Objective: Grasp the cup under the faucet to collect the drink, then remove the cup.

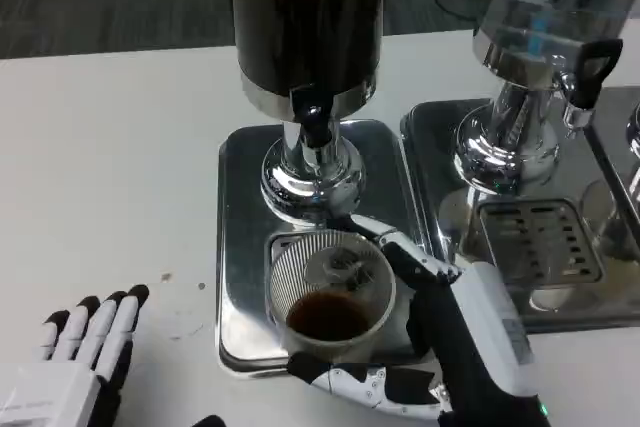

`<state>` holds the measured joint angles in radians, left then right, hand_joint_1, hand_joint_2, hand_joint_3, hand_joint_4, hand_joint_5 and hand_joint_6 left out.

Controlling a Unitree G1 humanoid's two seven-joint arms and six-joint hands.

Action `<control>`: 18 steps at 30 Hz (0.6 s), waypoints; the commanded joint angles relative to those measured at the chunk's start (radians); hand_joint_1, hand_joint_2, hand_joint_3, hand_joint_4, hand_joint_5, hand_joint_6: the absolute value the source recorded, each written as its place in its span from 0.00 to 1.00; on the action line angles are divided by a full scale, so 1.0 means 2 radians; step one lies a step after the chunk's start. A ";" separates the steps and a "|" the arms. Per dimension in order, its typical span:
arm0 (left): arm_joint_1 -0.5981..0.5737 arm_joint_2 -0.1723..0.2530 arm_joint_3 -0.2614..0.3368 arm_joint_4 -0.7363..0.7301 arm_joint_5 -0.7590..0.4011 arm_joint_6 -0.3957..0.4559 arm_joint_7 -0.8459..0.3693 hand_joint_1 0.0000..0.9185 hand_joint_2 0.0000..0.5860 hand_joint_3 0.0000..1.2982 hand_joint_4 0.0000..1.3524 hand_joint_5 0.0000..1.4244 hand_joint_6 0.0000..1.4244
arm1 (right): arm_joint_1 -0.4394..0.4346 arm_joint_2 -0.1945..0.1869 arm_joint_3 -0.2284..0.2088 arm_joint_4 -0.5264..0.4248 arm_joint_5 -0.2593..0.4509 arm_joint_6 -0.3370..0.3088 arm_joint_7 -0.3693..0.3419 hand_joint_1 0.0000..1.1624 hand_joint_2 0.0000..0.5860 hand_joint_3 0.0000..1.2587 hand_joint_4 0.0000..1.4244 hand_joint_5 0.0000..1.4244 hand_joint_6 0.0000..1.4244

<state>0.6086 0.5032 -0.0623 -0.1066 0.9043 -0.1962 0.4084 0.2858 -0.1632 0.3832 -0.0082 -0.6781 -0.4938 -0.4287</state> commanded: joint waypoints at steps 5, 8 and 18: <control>0.004 -0.007 0.003 -0.005 -0.004 0.002 0.011 0.00 0.17 0.00 0.00 0.00 0.00 | -0.010 0.005 -0.002 -0.013 0.002 -0.018 -0.007 0.79 0.30 0.24 0.44 0.64 0.95; 0.004 -0.007 0.004 -0.004 -0.004 0.000 0.012 0.00 0.17 0.00 0.00 0.00 0.00 | -0.012 0.003 -0.003 -0.013 0.002 -0.017 -0.005 0.79 0.31 0.24 0.44 0.64 0.95; 0.009 -0.007 0.002 -0.004 -0.006 -0.005 0.018 0.00 0.19 0.00 0.00 0.00 0.00 | -0.009 0.002 -0.006 -0.012 0.007 -0.018 -0.004 0.79 0.31 0.24 0.44 0.64 0.95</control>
<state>0.6211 0.4924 -0.0571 -0.1066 0.8964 -0.1992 0.4294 0.2803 -0.1643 0.3773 -0.0082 -0.6807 -0.4938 -0.4288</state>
